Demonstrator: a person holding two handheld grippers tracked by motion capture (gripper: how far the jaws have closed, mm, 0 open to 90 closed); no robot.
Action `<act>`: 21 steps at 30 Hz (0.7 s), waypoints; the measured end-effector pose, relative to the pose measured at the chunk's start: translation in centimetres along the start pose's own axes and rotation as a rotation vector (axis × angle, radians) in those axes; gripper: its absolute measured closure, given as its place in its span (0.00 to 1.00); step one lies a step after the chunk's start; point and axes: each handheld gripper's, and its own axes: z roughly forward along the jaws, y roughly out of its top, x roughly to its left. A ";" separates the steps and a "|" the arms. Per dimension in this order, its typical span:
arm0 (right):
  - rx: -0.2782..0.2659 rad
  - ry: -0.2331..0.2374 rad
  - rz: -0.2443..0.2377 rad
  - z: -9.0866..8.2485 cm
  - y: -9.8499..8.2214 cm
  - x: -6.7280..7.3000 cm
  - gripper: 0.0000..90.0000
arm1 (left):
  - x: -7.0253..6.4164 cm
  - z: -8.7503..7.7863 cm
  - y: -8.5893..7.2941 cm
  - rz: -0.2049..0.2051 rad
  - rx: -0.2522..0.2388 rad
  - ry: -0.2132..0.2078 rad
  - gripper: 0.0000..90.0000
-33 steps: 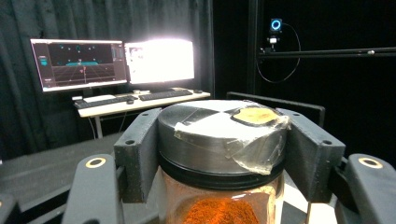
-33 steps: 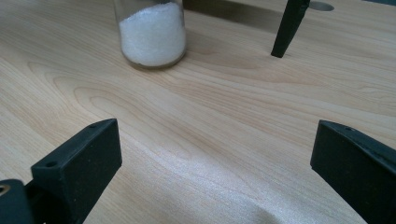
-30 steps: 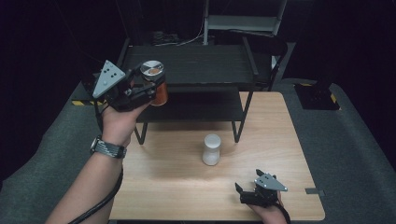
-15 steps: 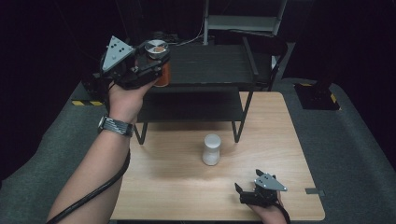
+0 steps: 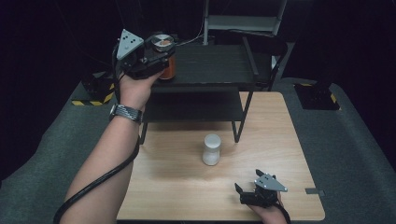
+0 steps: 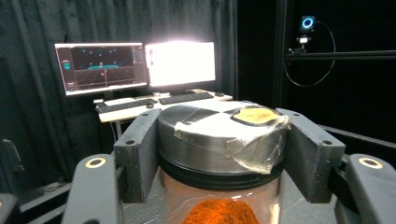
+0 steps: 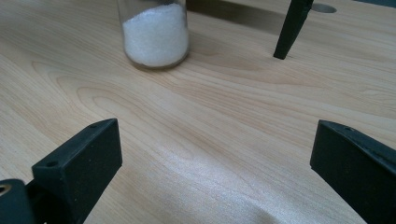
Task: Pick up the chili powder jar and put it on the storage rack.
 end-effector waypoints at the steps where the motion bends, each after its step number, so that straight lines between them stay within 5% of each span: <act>1: 0.000 0.000 0.000 0.0 0.0 0.0 0.02 | 0.1 0.1 -0.1 -0.005 -0.001 -0.002 0.39; 8: -0.001 0.000 -0.001 0.0 0.0 0.0 0.02 | 0.3 0.7 -0.6 -0.031 -0.004 -0.001 0.39; 21: -0.007 -0.001 0.003 -0.1 -0.1 0.0 0.02 | 0.6 0.3 -1.0 -0.015 -0.002 0.004 0.38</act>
